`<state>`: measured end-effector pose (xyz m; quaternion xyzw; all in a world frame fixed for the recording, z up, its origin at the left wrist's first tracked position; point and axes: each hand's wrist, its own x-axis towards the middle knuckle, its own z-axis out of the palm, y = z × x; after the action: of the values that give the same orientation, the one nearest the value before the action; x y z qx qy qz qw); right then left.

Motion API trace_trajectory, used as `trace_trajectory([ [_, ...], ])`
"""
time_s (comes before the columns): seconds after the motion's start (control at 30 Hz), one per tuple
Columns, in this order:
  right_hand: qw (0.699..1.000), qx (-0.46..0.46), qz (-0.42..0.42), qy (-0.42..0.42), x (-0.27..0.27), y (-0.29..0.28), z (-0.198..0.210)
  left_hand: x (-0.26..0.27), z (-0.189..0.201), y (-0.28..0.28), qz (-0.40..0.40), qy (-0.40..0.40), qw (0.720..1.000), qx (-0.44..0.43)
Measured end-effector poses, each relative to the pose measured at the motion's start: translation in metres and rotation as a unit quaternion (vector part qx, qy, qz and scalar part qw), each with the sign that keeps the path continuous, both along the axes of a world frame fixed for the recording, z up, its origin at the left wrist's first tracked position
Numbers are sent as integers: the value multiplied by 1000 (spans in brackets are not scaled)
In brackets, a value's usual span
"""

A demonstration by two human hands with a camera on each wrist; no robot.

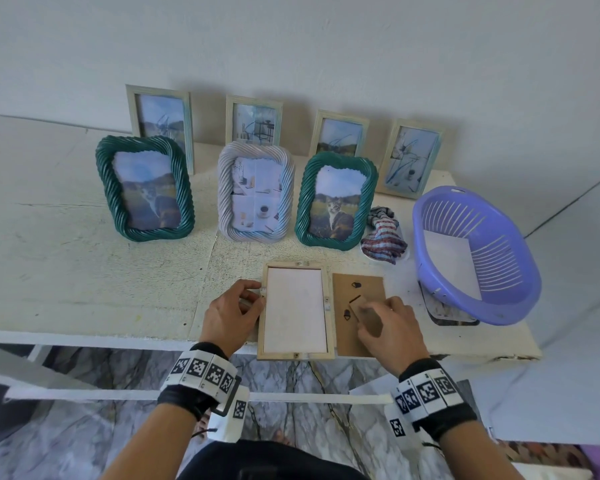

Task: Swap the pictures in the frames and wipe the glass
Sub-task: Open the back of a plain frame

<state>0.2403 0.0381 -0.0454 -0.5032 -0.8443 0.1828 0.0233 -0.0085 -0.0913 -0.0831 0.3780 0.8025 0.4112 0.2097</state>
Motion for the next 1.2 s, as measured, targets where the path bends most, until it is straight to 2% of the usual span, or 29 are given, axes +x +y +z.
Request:
trace_trajectory([
  [0.1, 999, 41, 28, 3, -17, -7, 6, 1, 1, 0, 1, -1, 1000, 2],
  [0.2, 996, -2, 85, 39, -43, -19, 12, 0, 1, -1, 1, 1, 1000, 2],
  [0.3, 988, -47, 146, -25, -69, -30, 8, 0, 1, -1, -1, 2, 1000, 4],
  [0.4, 979, -77, 164, -93, -86, -34, 3, 0, 1, 0, 0, 1, 1000, 6],
  [0.6, 974, -57, 175, -133, -95, -29, -2, 0, 0, 0, 5, -6, 1000, 3],
  [0.8, 972, -78, 174, -137, -100, -25, -1, 1, 0, -1, 9, -8, 1000, 6],
  [0.9, 975, -81, 164, -128, -100, -27, 2, 1, 0, -1, 8, -17, 1000, 9],
  [1.07, 986, -12, 142, -87, -102, -24, 8, 1, 3, -1, 1, -21, 1000, 7],
  [1.2, 989, 1, 132, -61, -100, -27, 17, -2, 7, -1, -10, -56, 998, 20],
])
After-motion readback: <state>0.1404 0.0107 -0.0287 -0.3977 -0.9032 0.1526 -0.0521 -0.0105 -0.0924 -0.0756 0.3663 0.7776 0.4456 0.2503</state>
